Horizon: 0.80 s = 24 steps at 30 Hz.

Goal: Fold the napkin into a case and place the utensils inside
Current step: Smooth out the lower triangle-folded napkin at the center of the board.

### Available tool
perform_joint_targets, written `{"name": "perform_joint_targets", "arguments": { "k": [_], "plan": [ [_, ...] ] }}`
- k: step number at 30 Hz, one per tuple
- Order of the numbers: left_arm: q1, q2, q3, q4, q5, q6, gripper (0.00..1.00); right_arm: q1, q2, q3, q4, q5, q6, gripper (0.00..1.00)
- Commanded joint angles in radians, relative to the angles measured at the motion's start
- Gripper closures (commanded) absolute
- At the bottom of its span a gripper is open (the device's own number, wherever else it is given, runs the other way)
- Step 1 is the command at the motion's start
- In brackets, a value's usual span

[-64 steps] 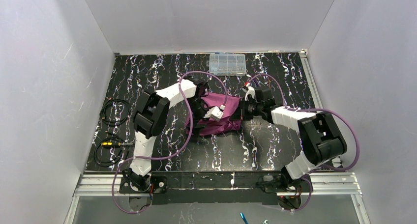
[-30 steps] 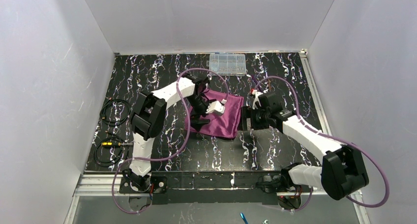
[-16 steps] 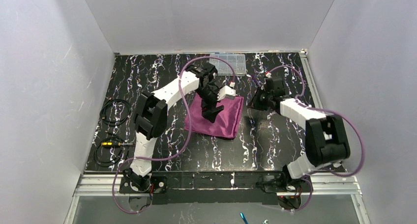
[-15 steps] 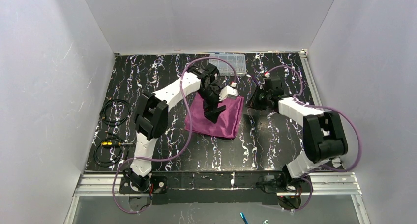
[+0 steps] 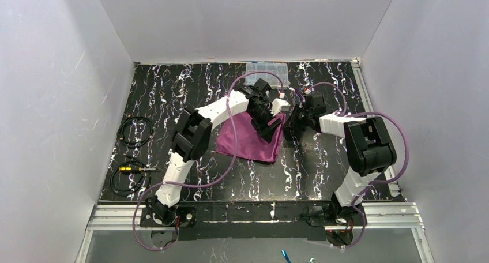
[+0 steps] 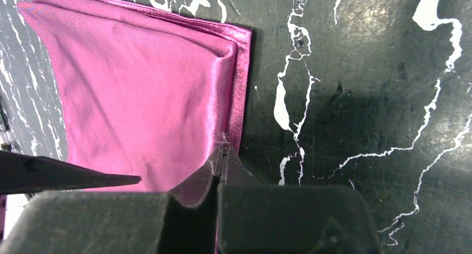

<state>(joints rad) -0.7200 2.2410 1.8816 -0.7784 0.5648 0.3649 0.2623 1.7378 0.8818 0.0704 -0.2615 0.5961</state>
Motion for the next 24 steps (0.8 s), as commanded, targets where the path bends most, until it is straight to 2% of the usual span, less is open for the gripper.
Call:
{"name": "perform_joint_targets", "arguments": {
  "k": [1,8,16,18,24],
  "plan": [
    [-0.037,0.059,0.091,0.023,0.005,-0.132,0.38,0.000,0.026,0.023,0.059,-0.033,-0.001,0.99],
    [-0.066,0.110,0.145,0.020,0.002,-0.182,0.43,-0.012,0.022,-0.037,0.077,-0.062,-0.016,0.99],
    [-0.120,0.120,0.143,0.003,-0.158,-0.119,0.43,-0.014,0.005,-0.087,0.103,-0.081,-0.009,0.99],
    [-0.127,0.127,0.147,0.002,-0.207,-0.110,0.46,-0.014,-0.012,-0.100,0.102,-0.079,-0.011,0.99],
    [-0.129,0.167,0.192,-0.027,-0.279,-0.096,0.62,-0.018,-0.053,-0.138,0.111,-0.091,-0.008,0.99]
  ]
}}
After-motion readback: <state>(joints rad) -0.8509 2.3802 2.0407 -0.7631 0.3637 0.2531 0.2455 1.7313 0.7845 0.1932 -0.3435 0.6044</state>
